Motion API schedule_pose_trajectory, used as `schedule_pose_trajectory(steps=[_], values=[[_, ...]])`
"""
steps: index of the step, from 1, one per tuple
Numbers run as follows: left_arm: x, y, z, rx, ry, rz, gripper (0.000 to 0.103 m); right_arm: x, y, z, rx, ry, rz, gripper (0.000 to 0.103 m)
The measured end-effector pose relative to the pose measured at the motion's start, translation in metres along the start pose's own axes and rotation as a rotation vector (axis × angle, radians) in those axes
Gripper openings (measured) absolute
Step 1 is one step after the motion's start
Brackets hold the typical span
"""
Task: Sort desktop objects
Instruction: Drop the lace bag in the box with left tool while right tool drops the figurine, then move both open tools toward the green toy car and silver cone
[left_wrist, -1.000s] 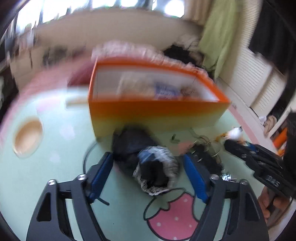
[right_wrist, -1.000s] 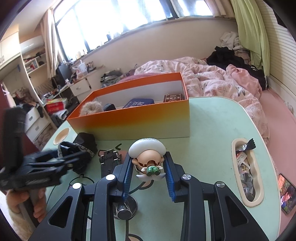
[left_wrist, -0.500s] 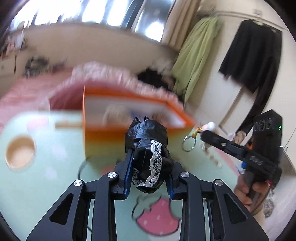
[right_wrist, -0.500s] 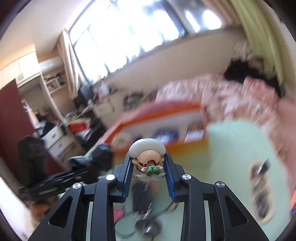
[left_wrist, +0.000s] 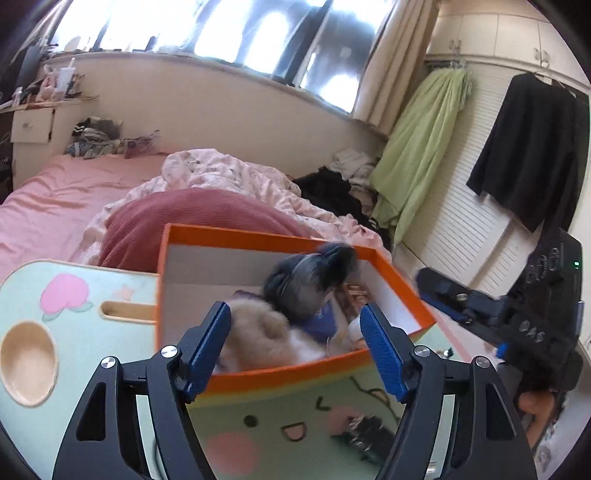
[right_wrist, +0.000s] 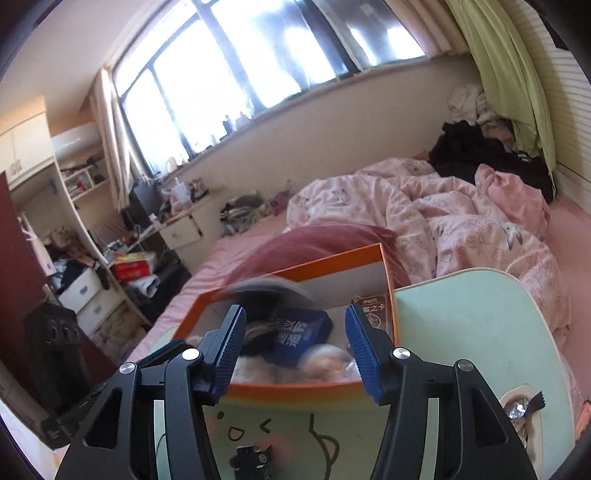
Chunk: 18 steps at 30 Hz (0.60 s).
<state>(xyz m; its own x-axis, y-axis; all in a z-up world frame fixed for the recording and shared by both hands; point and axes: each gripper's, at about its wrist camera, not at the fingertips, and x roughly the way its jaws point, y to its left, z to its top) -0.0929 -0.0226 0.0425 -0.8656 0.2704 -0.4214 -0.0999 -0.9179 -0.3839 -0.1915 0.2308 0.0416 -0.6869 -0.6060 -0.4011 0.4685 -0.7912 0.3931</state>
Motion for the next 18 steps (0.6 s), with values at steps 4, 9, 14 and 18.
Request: schedule_pose_trajectory(steps=[4, 9, 14, 18], values=[[-0.018, 0.01, -0.007, -0.041, -0.043, -0.011, 0.076, -0.019, 0.01, -0.01, -0.032, -0.033, 0.046, 0.07], [-0.029, 0.005, -0.009, -0.04, -0.043, -0.011, 0.077, -0.031, 0.012, -0.036, -0.034, -0.012, 0.088, 0.074], [-0.045, -0.006, -0.024, 0.001, -0.046, -0.032, 0.077, -0.038, 0.0, -0.053, 0.058, 0.074, 0.154, 0.074], [-0.046, -0.011, -0.035, -0.037, 0.025, -0.103, 0.08, -0.055, 0.006, -0.059, -0.011, 0.082, 0.083, 0.082]])
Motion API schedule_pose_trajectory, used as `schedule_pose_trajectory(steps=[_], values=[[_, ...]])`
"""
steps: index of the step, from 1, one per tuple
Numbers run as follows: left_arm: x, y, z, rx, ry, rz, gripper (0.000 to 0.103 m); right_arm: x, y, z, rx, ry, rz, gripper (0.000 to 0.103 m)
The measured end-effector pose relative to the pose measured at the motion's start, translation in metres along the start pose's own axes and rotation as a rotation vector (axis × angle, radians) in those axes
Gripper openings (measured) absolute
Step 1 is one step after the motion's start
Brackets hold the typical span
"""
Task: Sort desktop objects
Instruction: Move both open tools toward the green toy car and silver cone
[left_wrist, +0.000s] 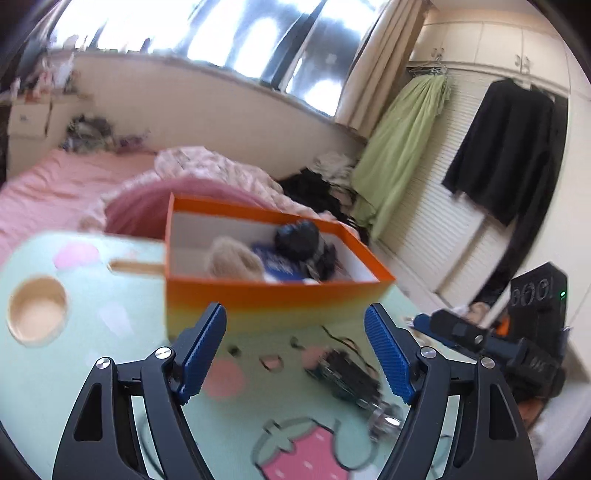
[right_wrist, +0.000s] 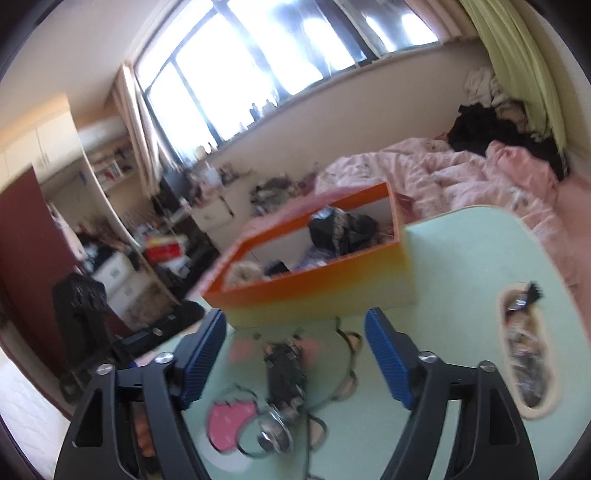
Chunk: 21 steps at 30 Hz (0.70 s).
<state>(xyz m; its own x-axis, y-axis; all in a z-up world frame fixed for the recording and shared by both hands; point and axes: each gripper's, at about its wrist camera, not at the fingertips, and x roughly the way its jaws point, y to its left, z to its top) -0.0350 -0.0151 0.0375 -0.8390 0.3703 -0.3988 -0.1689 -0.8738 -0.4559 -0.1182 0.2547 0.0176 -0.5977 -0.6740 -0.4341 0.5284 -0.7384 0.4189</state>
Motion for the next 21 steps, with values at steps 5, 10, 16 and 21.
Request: schedule_pose_trajectory(steps=[5, 10, 16, 21], values=[[0.013, -0.005, -0.014, -0.013, 0.08, 0.042, 0.082, 0.004, 0.011, -0.022, -0.104, 0.118, -0.052, 0.083], [0.021, -0.017, -0.018, 0.061, 0.117, 0.089, 0.082, 0.002, 0.021, -0.035, -0.219, 0.153, -0.118, 0.083], [0.02, -0.012, -0.021, 0.04, 0.133, 0.099, 0.082, 0.001, 0.03, -0.049, -0.318, 0.185, -0.104, 0.083], [0.018, -0.013, -0.022, 0.042, 0.132, 0.098, 0.082, 0.005, 0.044, -0.057, -0.399, 0.201, -0.117, 0.083]])
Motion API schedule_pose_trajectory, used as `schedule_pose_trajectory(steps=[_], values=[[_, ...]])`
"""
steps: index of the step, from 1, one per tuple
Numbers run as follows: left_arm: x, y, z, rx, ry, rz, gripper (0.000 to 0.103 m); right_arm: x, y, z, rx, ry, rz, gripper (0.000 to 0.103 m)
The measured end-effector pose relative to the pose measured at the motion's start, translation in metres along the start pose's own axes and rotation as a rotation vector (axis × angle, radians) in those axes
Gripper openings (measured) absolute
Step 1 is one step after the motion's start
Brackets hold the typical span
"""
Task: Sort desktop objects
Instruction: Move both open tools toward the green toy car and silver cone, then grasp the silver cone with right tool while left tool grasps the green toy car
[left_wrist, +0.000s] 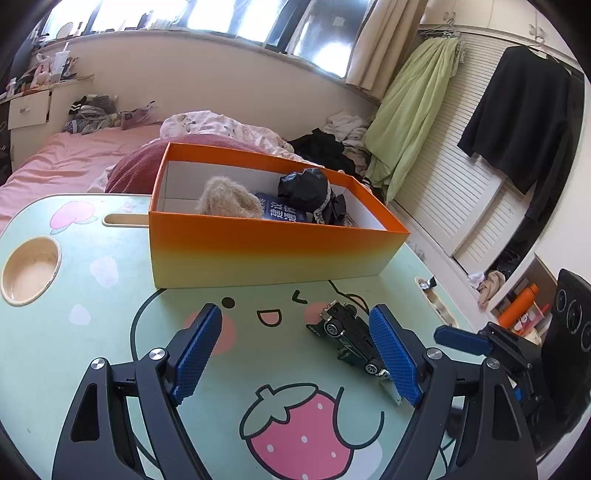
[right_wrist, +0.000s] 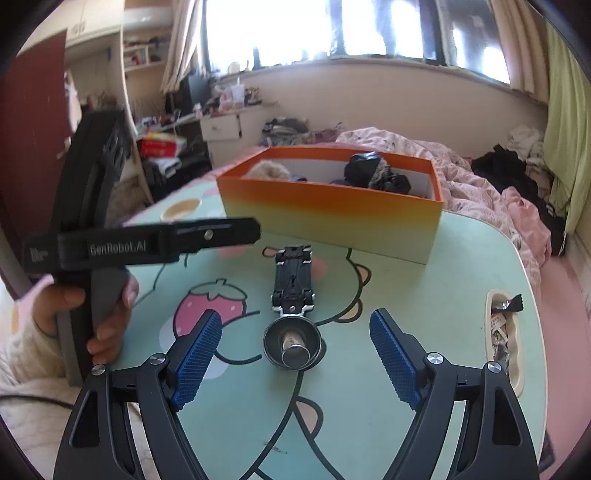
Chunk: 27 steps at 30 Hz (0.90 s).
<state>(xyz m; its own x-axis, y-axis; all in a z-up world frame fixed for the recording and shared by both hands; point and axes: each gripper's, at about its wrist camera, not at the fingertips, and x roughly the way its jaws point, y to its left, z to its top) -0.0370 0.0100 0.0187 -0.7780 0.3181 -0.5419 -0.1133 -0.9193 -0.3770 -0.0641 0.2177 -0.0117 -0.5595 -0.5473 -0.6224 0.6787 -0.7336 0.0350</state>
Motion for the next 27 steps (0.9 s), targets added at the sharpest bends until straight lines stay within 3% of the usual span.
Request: schedule_pose_trajectory(steps=[2, 5, 6, 7, 12, 16, 18, 20, 23, 27], values=[[0.0, -0.001, 0.0, 0.001, 0.003, 0.001, 0.082, 0.006, 0.005, 0.001, -0.024, 0.026, -0.021, 0.078], [0.0, -0.002, -0.001, 0.003, 0.004, 0.002, 0.082, 0.02, 0.01, -0.001, -0.053, 0.09, -0.052, 0.052], [0.001, -0.002, 0.0, 0.003, 0.004, 0.003, 0.082, 0.025, 0.01, -0.002, -0.057, 0.109, -0.058, 0.036], [0.001, -0.002, 0.0, 0.004, 0.006, 0.004, 0.082, 0.029, 0.011, -0.003, -0.062, 0.129, -0.064, 0.027], [0.003, -0.005, 0.0, 0.016, 0.016, 0.012, 0.082, 0.018, 0.008, -0.003, -0.046, 0.057, -0.05, 0.027], [0.008, -0.012, 0.002, 0.041, 0.045, 0.023, 0.082, -0.002, -0.028, 0.005, 0.145, -0.046, -0.021, 0.027], [0.016, -0.022, 0.004, 0.073, 0.075, 0.041, 0.082, -0.01, -0.05, 0.009, 0.252, -0.097, -0.061, 0.027], [0.025, -0.035, 0.005, 0.106, 0.108, 0.06, 0.082, -0.007, -0.059, 0.013, 0.285, -0.092, -0.099, 0.027], [0.041, -0.056, 0.003, 0.158, 0.16, 0.129, 0.082, 0.011, -0.065, 0.015, 0.31, 0.002, -0.133, 0.027], [0.057, -0.076, 0.002, 0.231, 0.228, 0.229, 0.082, 0.002, -0.074, 0.012, 0.398, -0.063, -0.162, 0.027]])
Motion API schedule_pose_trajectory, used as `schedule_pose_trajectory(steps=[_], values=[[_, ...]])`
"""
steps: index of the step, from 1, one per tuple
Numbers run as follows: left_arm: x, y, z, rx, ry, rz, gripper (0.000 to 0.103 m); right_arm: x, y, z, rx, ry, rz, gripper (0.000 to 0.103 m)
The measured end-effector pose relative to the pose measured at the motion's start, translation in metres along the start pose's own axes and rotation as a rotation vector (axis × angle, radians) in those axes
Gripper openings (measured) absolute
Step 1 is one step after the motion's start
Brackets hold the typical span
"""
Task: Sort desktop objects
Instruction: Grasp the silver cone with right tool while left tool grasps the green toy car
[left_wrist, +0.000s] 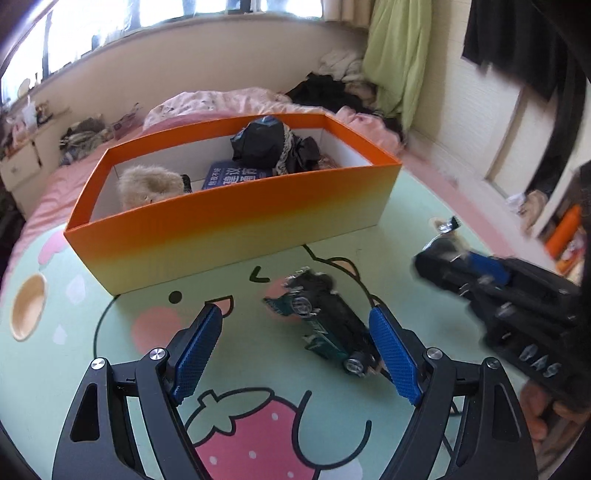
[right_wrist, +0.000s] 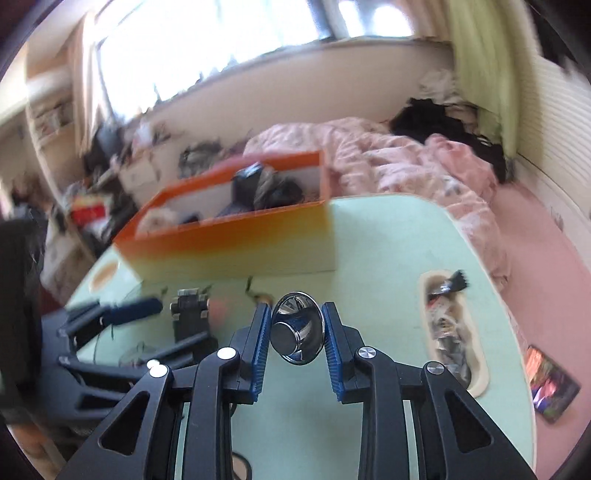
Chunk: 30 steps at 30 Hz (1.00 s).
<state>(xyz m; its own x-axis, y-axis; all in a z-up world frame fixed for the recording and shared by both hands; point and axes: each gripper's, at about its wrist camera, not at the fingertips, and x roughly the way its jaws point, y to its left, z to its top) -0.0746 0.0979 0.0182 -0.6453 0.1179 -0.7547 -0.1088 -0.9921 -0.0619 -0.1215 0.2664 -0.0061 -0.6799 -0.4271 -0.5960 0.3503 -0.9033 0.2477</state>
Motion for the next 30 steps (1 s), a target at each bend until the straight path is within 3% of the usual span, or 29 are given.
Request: schedule_pose_trajectory(steps=[5, 7, 10, 12, 15, 19, 23, 25, 26, 27, 30], values=[[0.018, -0.015, 0.002, 0.05, 0.056, 0.04, 0.081, -0.003, -0.006, 0.0, 0.026, -0.012, 0.019, 0.027], [0.018, -0.015, -0.002, 0.066, 0.052, 0.031, 0.076, -0.002, -0.003, 0.0, 0.008, -0.011, 0.01, 0.027], [0.013, -0.008, -0.006, 0.078, 0.037, 0.02, 0.05, 0.0, -0.002, -0.001, 0.001, 0.002, 0.021, 0.027], [0.009, 0.003, -0.006, 0.066, 0.03, 0.017, 0.028, 0.004, -0.001, -0.001, -0.001, 0.017, 0.023, 0.027], [0.003, 0.018, -0.009, 0.039, 0.026, -0.04, 0.02, 0.004, -0.002, -0.002, 0.0, 0.02, 0.031, 0.027], [-0.001, 0.03, -0.013, 0.007, 0.011, -0.124, 0.02, 0.002, -0.001, -0.003, -0.005, 0.011, 0.039, 0.027], [-0.003, 0.03, -0.014, 0.026, 0.017, -0.117, 0.021, 0.004, -0.001, -0.003, -0.006, 0.019, 0.041, 0.027], [-0.003, 0.028, -0.012, 0.03, 0.018, -0.097, 0.039, 0.004, -0.001, -0.003, -0.004, 0.017, 0.04, 0.027], [-0.002, 0.026, -0.011, 0.031, 0.02, -0.076, 0.062, 0.004, -0.001, -0.003, -0.001, 0.015, 0.04, 0.027], [-0.001, 0.024, -0.009, 0.029, 0.02, -0.061, 0.075, 0.004, -0.001, -0.003, 0.0, 0.014, 0.04, 0.027], [-0.001, 0.019, 0.0, 0.023, 0.008, -0.068, 0.075, 0.004, -0.002, -0.003, 0.004, 0.01, 0.042, 0.027]])
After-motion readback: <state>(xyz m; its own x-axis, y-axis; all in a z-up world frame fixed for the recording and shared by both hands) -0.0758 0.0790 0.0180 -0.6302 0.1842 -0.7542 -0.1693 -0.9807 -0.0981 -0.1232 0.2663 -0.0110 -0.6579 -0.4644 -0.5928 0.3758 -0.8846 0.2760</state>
